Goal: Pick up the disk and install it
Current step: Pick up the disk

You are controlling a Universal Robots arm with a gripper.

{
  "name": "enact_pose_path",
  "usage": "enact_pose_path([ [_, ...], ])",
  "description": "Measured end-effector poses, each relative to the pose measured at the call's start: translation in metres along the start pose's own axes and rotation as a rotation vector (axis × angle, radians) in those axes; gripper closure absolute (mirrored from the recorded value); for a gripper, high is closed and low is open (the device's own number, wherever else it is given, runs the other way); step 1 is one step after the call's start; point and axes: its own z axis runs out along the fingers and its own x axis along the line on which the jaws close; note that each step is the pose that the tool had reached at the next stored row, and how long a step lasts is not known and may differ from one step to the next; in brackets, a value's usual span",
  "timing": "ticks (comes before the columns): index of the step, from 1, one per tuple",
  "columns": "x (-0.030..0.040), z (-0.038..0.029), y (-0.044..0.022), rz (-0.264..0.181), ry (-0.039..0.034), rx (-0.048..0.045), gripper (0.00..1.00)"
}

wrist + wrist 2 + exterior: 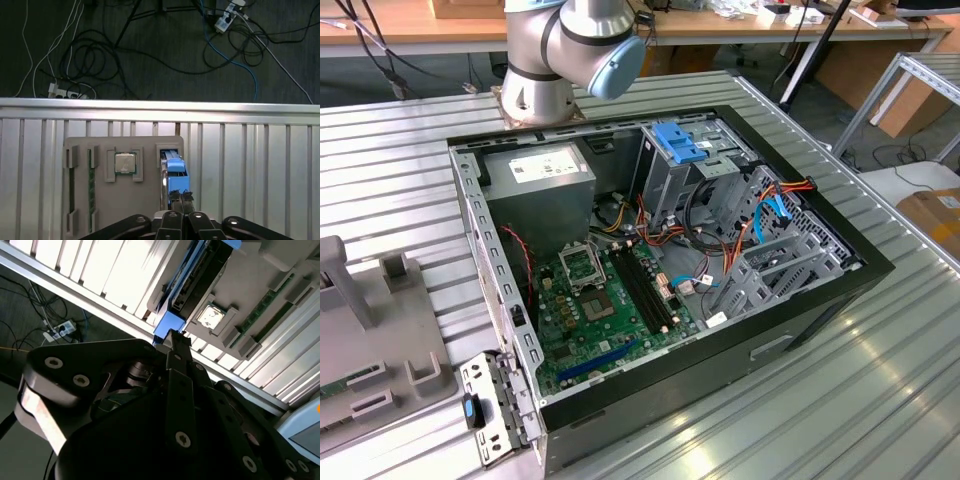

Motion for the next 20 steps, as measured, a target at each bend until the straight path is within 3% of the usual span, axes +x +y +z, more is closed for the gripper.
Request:
enact_pose_path([
  [4, -0.0001, 0.0000, 0.0000, 0.000, -0.0008, 0.0000, 0.89],
  [5, -0.0001, -0.0001, 0.0000, 0.000, -0.0043, 0.0014, 0.89],
  [7, -0.0001, 0.0001, 0.0000, -0.001, -0.0096, 0.0108, 0.89],
  [20, -0.0001, 0.0006, 0.0019, -0.001, -0.0099, 0.0127, 0.89],
])
